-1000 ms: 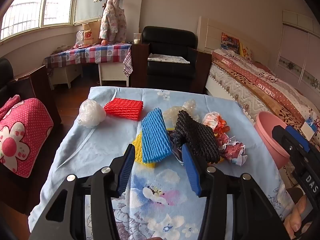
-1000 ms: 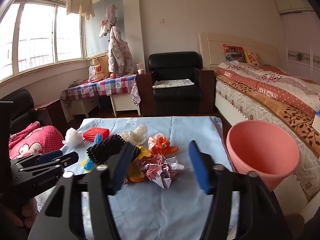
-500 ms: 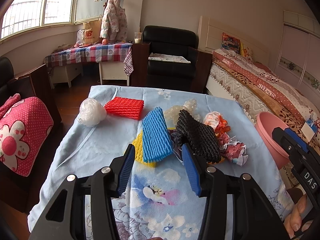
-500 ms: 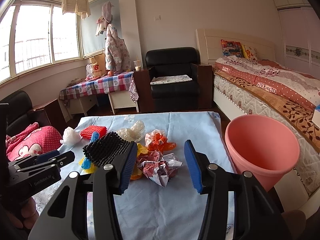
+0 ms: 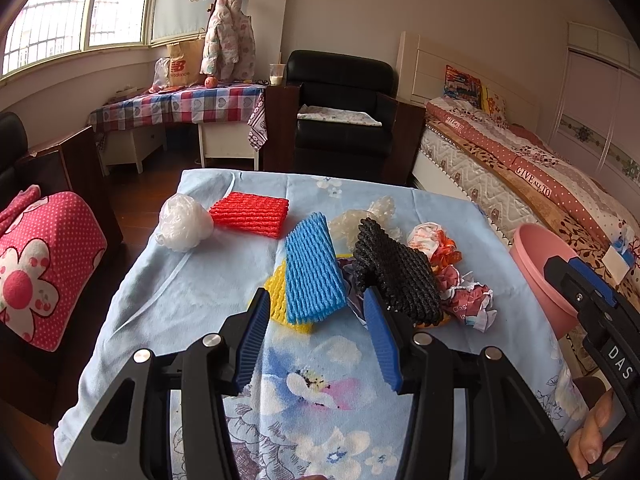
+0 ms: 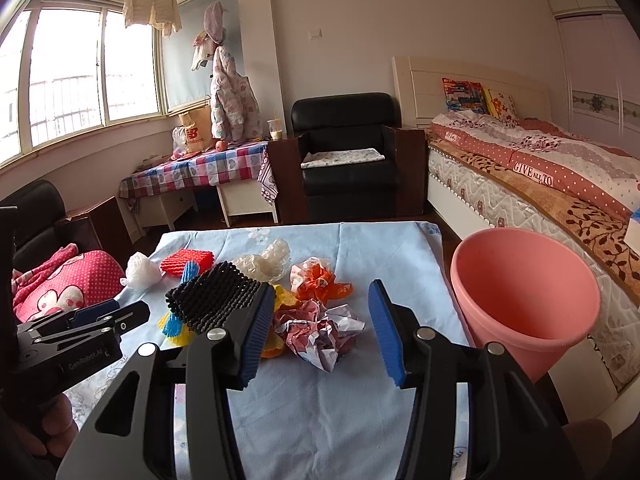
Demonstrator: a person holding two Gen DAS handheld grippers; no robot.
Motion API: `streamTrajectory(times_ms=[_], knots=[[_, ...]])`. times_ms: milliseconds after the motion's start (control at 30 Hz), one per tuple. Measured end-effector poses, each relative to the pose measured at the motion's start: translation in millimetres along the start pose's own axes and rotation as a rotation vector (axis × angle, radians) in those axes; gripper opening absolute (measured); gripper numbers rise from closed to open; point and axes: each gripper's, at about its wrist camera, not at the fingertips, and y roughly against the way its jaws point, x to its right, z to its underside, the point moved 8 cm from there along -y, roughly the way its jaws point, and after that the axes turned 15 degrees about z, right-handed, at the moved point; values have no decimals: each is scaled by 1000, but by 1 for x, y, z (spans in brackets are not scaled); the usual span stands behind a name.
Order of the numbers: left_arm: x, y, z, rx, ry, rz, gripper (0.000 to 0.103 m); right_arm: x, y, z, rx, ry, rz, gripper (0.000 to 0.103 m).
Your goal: Collect trash
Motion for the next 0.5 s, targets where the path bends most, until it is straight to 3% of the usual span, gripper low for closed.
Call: streamTrajectory(times_ms=[500], knots=[[0, 0, 0, -1, 2, 1, 48, 0, -1, 2, -5, 1, 1, 50]])
